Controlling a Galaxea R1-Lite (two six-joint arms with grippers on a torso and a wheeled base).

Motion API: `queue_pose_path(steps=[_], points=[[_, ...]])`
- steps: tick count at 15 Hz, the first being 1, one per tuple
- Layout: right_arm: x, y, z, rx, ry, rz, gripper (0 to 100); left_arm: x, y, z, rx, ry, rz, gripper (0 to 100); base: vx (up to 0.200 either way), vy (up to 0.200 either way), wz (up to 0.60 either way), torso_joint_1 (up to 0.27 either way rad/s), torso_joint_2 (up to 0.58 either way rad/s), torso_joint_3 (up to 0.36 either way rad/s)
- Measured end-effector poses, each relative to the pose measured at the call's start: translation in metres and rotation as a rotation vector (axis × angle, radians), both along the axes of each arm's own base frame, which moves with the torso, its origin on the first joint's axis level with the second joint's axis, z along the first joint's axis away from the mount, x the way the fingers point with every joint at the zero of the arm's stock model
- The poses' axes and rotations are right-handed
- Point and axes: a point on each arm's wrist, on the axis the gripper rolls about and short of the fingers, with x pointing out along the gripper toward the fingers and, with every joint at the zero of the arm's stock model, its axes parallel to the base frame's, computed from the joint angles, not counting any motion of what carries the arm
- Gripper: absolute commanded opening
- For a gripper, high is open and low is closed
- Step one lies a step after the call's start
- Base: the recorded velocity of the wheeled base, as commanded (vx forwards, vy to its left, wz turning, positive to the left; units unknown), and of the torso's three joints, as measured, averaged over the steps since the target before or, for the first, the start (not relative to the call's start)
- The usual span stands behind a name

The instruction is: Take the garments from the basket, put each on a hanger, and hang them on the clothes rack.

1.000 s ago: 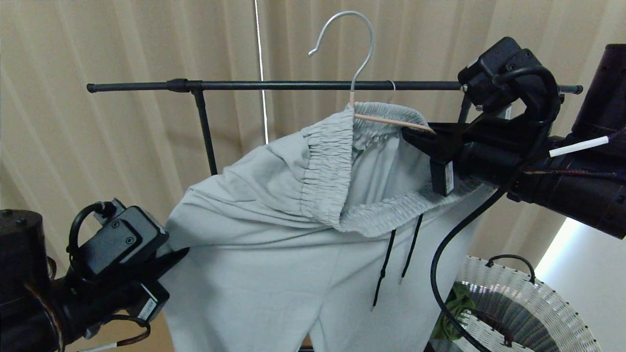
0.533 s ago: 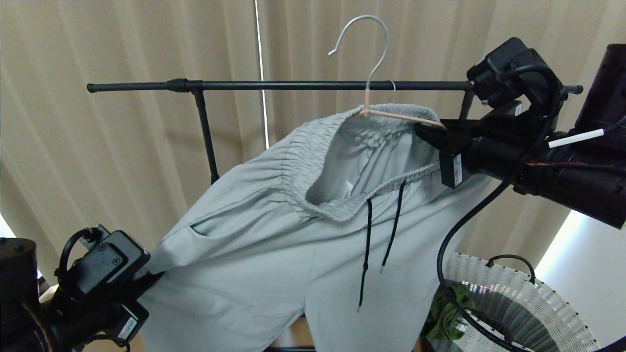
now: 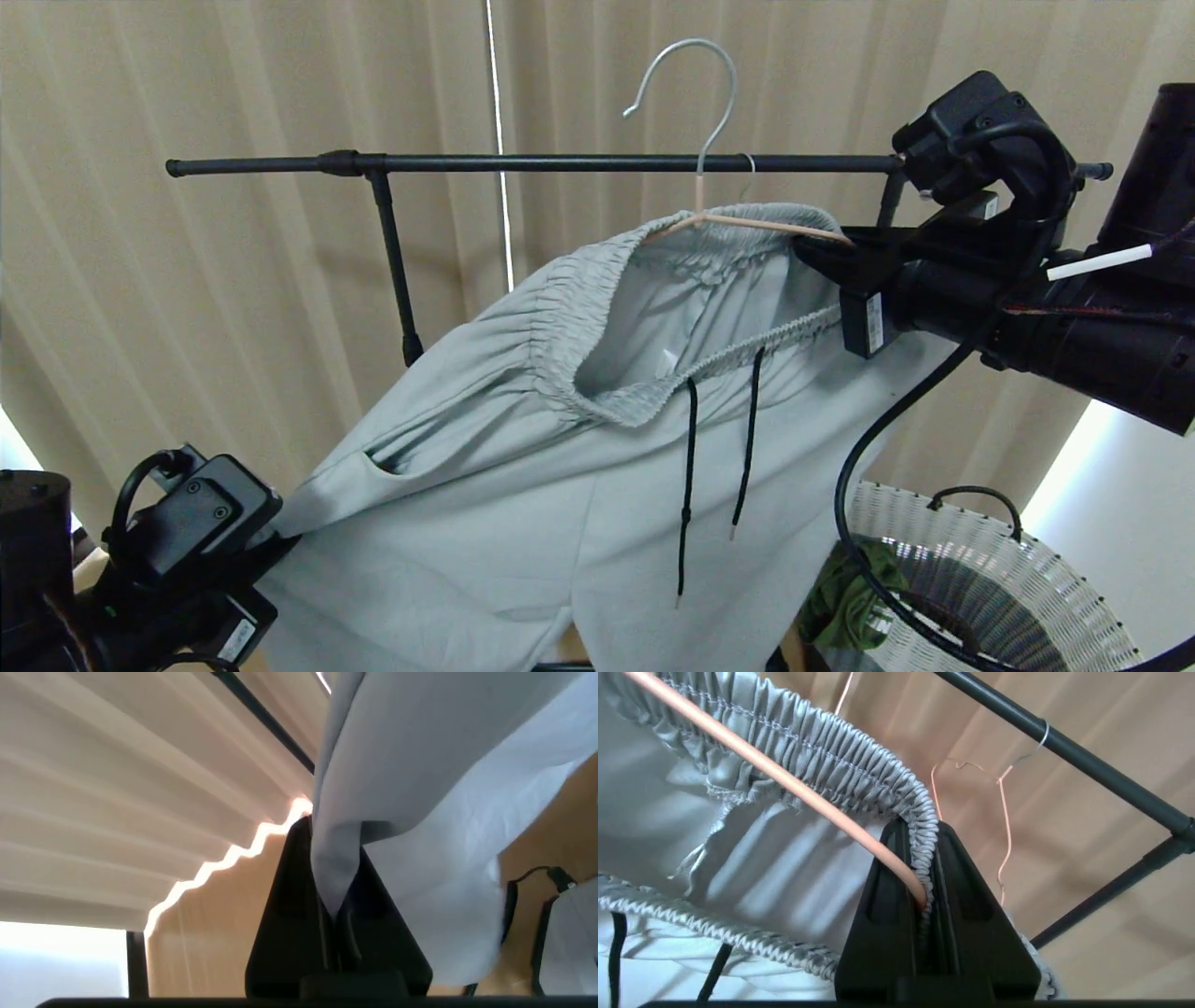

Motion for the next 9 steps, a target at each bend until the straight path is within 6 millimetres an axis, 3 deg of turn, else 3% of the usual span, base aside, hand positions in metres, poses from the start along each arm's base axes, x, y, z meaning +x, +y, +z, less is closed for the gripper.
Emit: queue_pose_path(steps=[6, 9], points=[[0.001, 0.0, -0.007, -0.036, 0.051, -0.028, 0, -0.006, 0.001, 0.009, -0.026, -0.056, -0.002, 100, 0.0, 0.0, 0.0, 0.0, 0.0, 0.0], [-0.002, -0.004, -0.019, -0.123, 0.156, -0.111, 0, -0.018, 0.002, 0.024, -0.065, -0.143, -0.035, 100, 0.0, 0.0, 0.0, 0.0, 0.0, 0.0]])
